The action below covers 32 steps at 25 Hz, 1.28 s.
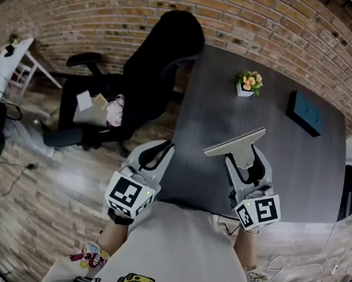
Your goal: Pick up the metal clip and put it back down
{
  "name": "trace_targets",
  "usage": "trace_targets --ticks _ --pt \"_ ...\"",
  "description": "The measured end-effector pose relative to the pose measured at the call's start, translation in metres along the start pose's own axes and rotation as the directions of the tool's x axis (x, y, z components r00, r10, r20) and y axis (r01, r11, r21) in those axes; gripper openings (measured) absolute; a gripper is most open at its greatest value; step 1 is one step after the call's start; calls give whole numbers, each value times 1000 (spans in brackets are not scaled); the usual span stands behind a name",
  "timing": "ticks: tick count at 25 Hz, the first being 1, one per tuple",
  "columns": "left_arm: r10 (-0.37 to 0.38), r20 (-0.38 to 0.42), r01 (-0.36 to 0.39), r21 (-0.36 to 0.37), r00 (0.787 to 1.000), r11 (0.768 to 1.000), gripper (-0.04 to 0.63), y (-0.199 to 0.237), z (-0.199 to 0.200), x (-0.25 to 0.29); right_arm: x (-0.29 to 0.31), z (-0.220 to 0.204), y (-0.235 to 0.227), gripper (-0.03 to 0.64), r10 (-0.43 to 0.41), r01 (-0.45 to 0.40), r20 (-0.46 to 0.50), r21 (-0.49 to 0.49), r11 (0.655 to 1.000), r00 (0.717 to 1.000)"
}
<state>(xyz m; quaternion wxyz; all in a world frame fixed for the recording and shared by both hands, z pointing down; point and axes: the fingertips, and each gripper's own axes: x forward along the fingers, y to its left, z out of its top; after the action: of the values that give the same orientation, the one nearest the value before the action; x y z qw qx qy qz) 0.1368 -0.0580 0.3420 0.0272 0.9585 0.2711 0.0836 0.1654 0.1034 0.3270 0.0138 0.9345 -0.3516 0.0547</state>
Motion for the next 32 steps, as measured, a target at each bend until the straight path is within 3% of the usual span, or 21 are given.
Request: trace_targets --ticks 6,32 --pt "1 -3 -1 4 1000 1000 14 8 2 -2 -2 2 1 287 -14 13 15 33 999 1000" --pt "-8 -32 7 -16 999 1000 14 16 -9 -4 0 -9 5 287 -17 19 -25 69 997 1000"
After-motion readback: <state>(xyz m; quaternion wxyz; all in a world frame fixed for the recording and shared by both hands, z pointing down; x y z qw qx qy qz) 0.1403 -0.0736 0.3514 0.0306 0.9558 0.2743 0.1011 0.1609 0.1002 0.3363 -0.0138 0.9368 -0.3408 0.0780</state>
